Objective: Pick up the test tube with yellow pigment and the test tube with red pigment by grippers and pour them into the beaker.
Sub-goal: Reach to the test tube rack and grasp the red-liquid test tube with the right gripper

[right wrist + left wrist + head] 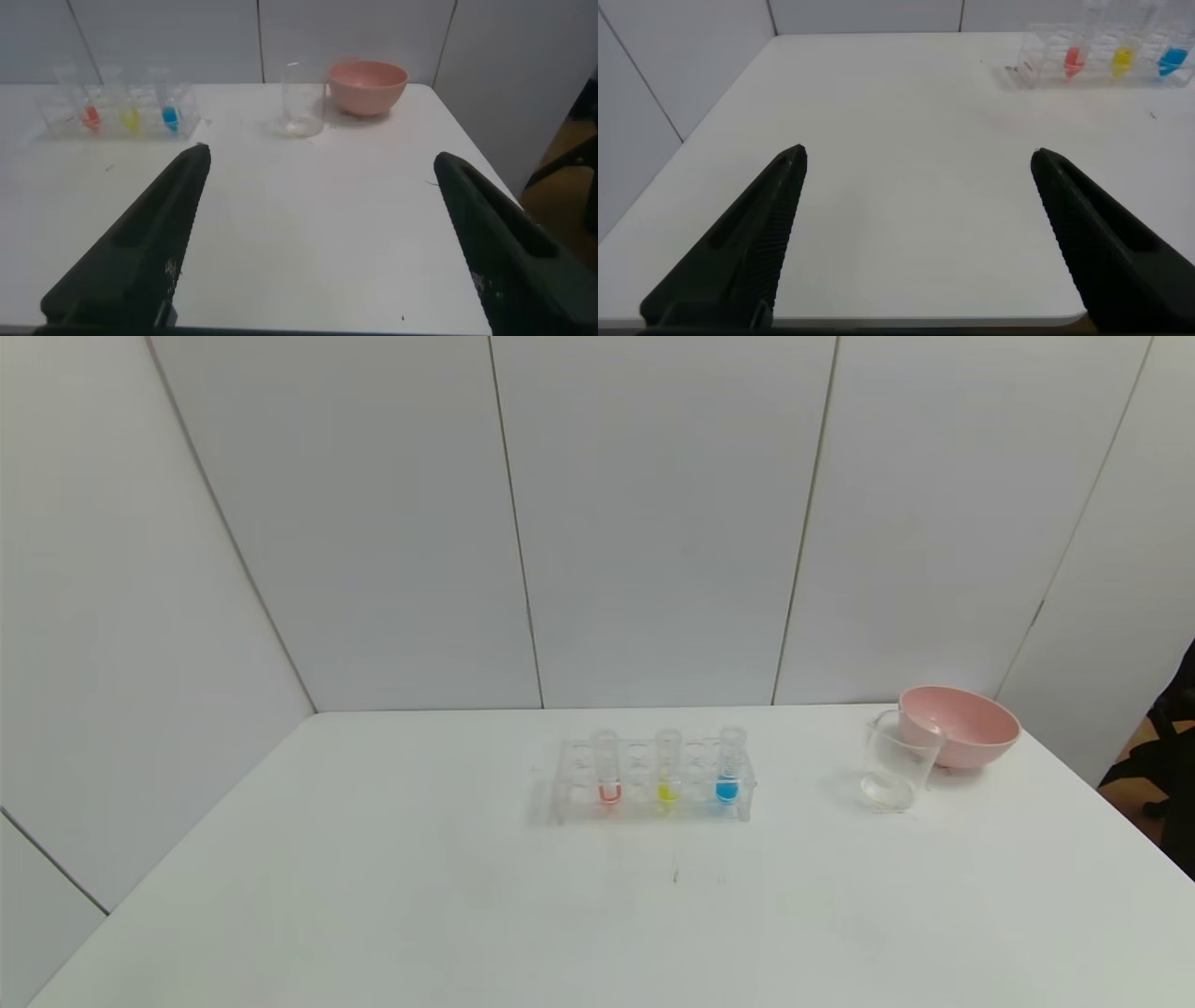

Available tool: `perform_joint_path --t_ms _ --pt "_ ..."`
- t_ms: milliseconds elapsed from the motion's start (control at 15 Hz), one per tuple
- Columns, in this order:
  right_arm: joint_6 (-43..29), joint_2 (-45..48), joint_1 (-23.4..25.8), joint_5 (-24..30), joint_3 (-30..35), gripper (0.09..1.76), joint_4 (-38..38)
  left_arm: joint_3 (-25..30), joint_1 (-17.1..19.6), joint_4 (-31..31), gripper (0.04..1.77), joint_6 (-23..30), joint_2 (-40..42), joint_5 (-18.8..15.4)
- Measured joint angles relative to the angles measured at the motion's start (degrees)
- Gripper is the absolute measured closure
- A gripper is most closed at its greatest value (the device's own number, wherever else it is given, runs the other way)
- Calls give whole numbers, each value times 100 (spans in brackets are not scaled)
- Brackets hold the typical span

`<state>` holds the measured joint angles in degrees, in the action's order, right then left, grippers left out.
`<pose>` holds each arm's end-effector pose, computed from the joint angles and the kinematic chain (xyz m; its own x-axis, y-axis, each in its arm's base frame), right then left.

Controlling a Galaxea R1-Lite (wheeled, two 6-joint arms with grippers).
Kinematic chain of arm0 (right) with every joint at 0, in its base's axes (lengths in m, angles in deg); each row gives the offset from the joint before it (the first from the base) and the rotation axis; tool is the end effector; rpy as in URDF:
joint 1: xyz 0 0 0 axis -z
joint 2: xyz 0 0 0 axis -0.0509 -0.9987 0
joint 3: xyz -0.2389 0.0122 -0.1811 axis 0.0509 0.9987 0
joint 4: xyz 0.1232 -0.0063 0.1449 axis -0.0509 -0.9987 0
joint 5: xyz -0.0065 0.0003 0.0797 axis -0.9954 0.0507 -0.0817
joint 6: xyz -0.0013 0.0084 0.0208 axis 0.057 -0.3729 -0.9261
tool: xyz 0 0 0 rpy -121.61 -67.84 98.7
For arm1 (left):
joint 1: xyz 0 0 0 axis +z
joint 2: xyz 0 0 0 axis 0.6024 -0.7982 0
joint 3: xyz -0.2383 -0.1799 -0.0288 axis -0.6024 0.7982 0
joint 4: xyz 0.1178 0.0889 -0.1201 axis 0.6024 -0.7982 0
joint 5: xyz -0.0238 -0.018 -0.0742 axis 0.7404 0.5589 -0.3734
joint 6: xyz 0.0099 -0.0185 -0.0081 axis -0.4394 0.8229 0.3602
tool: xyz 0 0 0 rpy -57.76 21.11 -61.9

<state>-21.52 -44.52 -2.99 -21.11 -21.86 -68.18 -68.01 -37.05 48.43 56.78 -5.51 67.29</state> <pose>-0.0257 0.0002 0.1317 0.9977 0.0112 0.0671 -0.0141 0.9990 0.0416 -0.0228 0.0000 0.0737 0.9998 0.0022 -0.0174 -0.0025 0.9999 -0.0165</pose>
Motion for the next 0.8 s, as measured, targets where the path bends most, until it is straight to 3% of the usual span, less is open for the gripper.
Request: perform_joint_path --t_ms 600,800 --pt "115 -2059 71 486 -1158 14 104 0 0 0 9 0 0 2" --pt "265 -2822 -199 506 -1535 14 197 0 0 0 9 -2 0 2"
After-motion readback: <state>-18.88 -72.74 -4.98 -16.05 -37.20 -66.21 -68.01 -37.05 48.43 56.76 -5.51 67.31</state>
